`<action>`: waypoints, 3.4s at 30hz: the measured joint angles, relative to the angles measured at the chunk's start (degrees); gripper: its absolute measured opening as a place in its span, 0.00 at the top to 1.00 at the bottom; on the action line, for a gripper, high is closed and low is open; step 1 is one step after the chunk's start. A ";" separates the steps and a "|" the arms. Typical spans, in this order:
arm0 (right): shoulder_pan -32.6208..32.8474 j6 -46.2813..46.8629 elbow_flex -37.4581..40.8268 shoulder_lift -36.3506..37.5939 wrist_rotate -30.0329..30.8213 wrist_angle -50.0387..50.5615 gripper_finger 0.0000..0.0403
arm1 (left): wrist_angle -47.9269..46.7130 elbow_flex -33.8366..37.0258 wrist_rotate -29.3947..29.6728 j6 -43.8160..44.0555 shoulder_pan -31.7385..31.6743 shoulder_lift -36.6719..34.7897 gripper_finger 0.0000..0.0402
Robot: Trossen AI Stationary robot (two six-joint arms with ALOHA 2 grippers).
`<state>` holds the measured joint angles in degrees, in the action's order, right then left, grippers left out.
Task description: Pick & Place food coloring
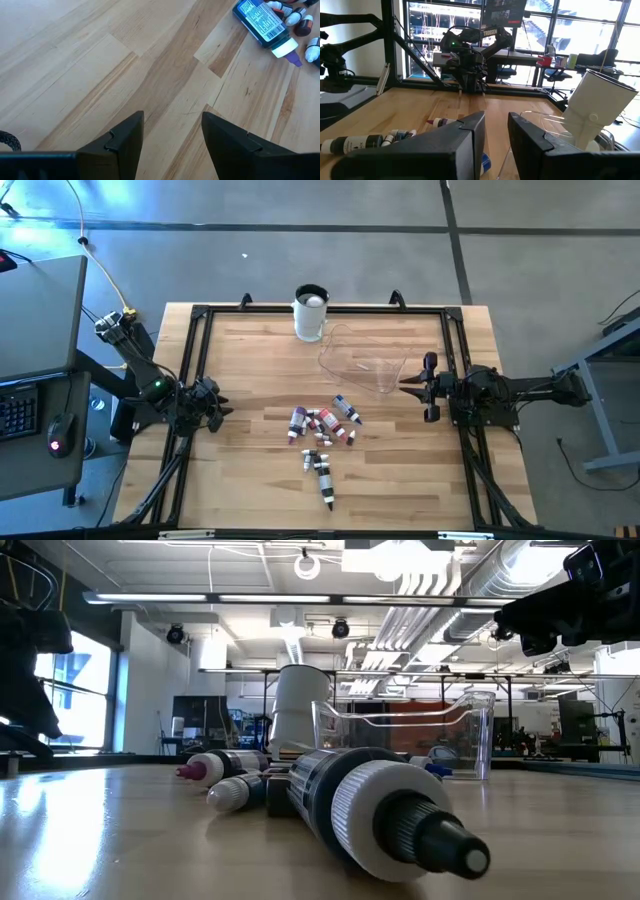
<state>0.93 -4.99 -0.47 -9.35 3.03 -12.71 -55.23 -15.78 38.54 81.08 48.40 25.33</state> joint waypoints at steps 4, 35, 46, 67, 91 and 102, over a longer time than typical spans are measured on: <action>-0.02 0.00 0.00 -0.01 0.00 0.00 0.81 | -0.01 -0.01 -0.01 0.01 0.01 0.01 0.50; 0.00 0.00 0.00 -0.02 0.02 -0.02 0.81 | 0.14 -0.02 0.00 0.00 0.00 -0.01 0.50; 0.00 0.00 0.00 -0.01 0.02 0.00 0.81 | 0.12 0.00 -0.01 0.01 0.00 -0.01 0.50; 0.00 0.00 0.00 0.00 0.00 -0.01 0.81 | 0.12 0.00 -0.02 0.01 0.00 0.00 0.50; -0.01 0.00 0.00 0.01 -0.01 -0.02 0.81 | 11.82 -2.67 48.09 -14.39 -0.02 -0.03 0.50; -0.02 0.00 0.00 0.00 0.00 0.00 0.81 | 35.70 -4.06 42.54 -38.56 -0.02 0.43 0.50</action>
<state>0.91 -4.99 -0.47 -9.35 3.03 -12.71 -19.53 -19.84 81.08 42.52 48.38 25.76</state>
